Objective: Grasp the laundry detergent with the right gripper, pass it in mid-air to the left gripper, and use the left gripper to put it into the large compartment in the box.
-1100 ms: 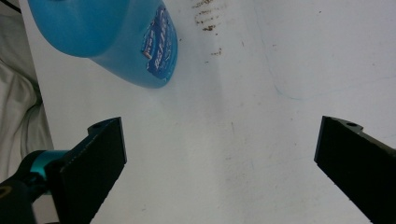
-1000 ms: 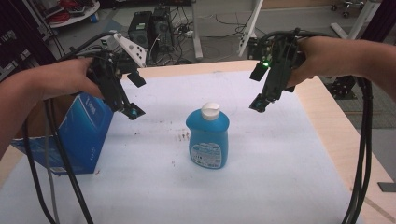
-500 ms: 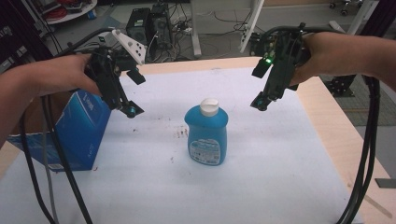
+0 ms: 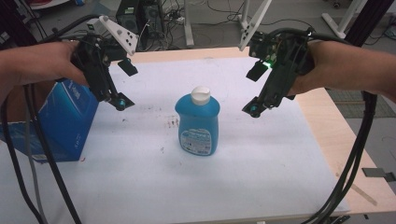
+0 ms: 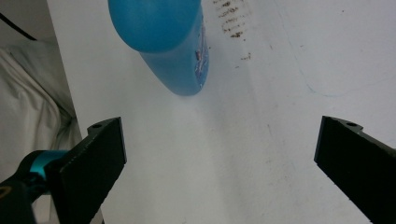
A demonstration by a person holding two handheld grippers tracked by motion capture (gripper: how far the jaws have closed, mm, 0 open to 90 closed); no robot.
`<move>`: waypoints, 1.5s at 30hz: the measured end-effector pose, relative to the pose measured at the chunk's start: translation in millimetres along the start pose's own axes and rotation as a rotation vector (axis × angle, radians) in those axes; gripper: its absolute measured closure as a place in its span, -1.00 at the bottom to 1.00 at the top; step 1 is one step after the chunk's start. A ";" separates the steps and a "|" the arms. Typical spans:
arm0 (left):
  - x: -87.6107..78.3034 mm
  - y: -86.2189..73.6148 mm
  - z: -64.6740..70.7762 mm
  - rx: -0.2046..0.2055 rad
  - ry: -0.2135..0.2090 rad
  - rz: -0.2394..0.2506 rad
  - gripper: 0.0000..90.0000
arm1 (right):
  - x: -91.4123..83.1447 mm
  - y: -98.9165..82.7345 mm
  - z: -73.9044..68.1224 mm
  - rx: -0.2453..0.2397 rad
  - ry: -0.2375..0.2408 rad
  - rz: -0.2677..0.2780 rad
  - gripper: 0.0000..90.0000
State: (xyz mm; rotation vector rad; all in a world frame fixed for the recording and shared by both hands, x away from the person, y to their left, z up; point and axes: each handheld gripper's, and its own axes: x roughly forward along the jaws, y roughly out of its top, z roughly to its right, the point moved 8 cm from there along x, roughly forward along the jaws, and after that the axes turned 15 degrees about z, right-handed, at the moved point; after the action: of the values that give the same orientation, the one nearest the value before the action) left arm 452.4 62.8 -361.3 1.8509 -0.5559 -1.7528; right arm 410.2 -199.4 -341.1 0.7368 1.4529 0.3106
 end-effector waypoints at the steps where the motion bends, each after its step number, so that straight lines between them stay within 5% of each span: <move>1: 0.2 0.1 -0.1 -0.001 0.000 0.002 -0.96 | 0.7 -0.5 -1.2 0.002 -0.004 0.010 -0.97; 11: 4.9 0.6 3.6 0.012 -0.021 0.002 -0.96 | 13.5 -7.7 -12.2 0.056 -0.018 0.128 -0.97; 27: 7.2 -0.5 5.8 0.014 -0.025 0.006 -0.96 | 39.1 -15.2 -27.8 0.070 -0.029 0.284 -0.97; 45: 9.5 -2.1 6.6 0.009 -0.025 0.007 -0.96 | 57.8 -28.7 -28.8 0.107 -0.047 0.348 -0.97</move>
State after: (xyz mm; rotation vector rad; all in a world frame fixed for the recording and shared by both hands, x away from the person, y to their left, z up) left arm 446.4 57.9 -370.2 1.8336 -0.5805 -1.7742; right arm 382.9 -178.0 -402.7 1.0800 1.3010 0.4805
